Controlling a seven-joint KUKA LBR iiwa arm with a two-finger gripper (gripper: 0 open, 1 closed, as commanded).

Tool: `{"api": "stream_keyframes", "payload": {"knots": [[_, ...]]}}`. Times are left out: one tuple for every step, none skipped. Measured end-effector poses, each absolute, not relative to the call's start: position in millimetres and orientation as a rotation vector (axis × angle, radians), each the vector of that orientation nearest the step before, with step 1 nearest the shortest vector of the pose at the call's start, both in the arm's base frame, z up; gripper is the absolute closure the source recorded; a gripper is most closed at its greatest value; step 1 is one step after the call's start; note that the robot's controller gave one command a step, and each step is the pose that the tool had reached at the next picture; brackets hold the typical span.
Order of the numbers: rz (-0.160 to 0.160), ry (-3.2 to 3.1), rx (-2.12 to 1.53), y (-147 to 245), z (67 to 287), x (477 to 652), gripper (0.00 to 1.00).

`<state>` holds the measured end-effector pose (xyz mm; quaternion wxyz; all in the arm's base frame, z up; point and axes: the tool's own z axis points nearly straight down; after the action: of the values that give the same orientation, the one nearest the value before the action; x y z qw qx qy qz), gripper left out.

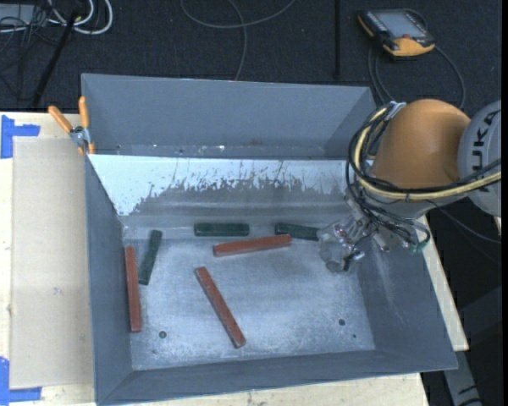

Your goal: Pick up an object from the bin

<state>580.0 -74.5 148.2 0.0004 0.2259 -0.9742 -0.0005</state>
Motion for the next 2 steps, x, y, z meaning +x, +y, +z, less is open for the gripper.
{"api": "stream_keyframes", "payload": {"knots": [[-0.002,-3.077,0.628,-51.8,146.7,572.6,1.00],[-0.002,-3.104,0.487,-17.2,151.5,572.8,1.00]]}}
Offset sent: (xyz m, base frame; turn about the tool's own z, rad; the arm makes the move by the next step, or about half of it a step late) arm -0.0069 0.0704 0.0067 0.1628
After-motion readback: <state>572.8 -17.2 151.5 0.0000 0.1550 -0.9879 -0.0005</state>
